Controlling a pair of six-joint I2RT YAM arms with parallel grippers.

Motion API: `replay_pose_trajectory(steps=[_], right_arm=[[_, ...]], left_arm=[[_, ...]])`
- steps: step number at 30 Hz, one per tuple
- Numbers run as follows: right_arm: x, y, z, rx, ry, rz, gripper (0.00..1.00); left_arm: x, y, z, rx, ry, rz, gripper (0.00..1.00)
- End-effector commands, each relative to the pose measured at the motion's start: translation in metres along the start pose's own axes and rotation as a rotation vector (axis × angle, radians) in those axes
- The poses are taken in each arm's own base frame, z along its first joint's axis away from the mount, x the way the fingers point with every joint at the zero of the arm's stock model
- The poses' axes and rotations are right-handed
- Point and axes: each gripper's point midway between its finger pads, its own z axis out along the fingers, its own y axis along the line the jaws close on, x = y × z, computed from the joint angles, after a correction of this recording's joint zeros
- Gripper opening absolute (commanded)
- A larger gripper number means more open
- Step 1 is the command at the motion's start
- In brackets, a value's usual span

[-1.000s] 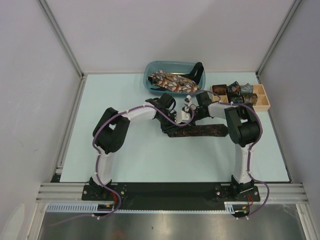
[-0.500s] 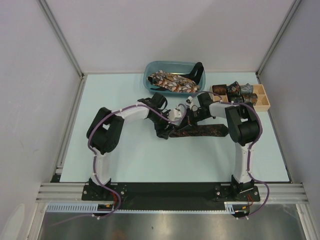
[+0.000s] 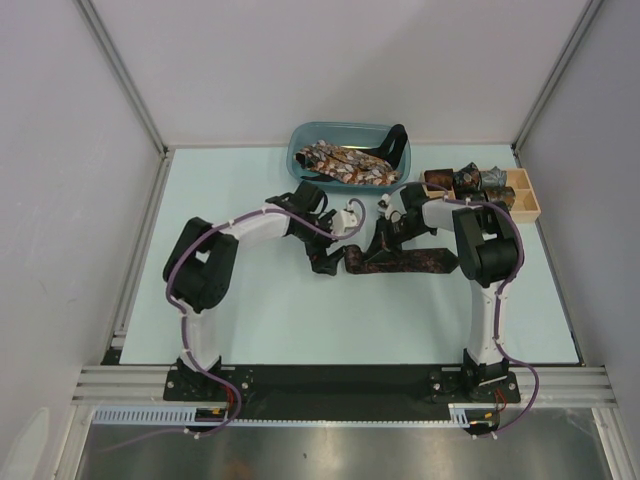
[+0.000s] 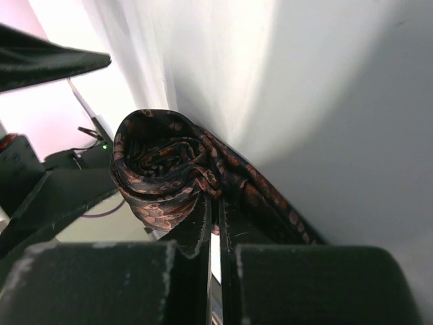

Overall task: Roll the ties
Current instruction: Roll the tie at the center of the board.

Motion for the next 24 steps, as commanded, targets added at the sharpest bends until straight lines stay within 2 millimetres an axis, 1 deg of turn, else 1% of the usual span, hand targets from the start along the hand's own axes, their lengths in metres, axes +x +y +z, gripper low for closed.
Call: replay_pose_trajectory(steps=[1, 6, 9, 11, 12, 14, 16, 18, 19, 20, 21, 22, 23, 24], right_arm=[[-0.001, -0.049, 0.0, 0.204, -0.004, -0.028, 0.0], [-0.002, -0.05, 0.001, 0.202, 0.007, -0.032, 0.0], [0.0, -0.051, 0.001, 0.197, 0.013, -0.033, 0.0], [0.001, -0.05, 0.001, 0.195, 0.018, -0.037, 0.0], [0.001, -0.051, 0.001, 0.195, 0.019, -0.037, 0.0], [0.001, -0.051, 0.001, 0.189, 0.019, -0.032, 0.0], [0.0, -0.051, 0.002, 0.19, 0.019, -0.035, 0.0], [-0.001, -0.05, 0.002, 0.188, 0.016, -0.036, 0.0], [-0.002, -0.05, 0.002, 0.188, 0.016, -0.033, 0.0], [-0.002, -0.05, 0.002, 0.184, 0.016, -0.029, 0.0], [-0.002, -0.05, 0.003, 0.182, 0.015, -0.03, 0.0], [-0.002, -0.05, 0.004, 0.179, 0.016, -0.025, 0.0], [-0.003, -0.047, 0.005, 0.167, 0.014, -0.027, 0.0], [-0.003, -0.046, 0.005, 0.161, 0.013, -0.026, 0.0]], left_arm=[[-0.042, -0.005, 0.003, -0.007, -0.074, 0.101, 0.99], [-0.05, -0.009, 0.024, -0.002, -0.05, 0.133, 1.0], [-0.054, -0.006, 0.032, -0.006, -0.052, 0.135, 1.0], [-0.056, 0.0, 0.036, -0.025, -0.05, 0.147, 1.0], [-0.054, 0.0, 0.041, -0.025, -0.038, 0.147, 0.99], [-0.053, 0.005, 0.044, -0.036, -0.032, 0.162, 1.0], [-0.052, 0.004, 0.047, -0.027, -0.03, 0.168, 0.99], [-0.052, 0.001, 0.047, -0.016, -0.031, 0.176, 0.94], [-0.052, 0.0, 0.046, -0.011, -0.032, 0.18, 0.89], [-0.053, -0.003, 0.044, -0.002, -0.035, 0.186, 0.79], [-0.054, -0.006, 0.043, 0.009, -0.042, 0.187, 0.73], [-0.057, -0.007, 0.04, 0.006, -0.049, 0.189, 0.64], [-0.058, -0.008, 0.041, 0.007, -0.049, 0.187, 0.62], [-0.061, -0.009, 0.041, 0.004, -0.05, 0.188, 0.61]])
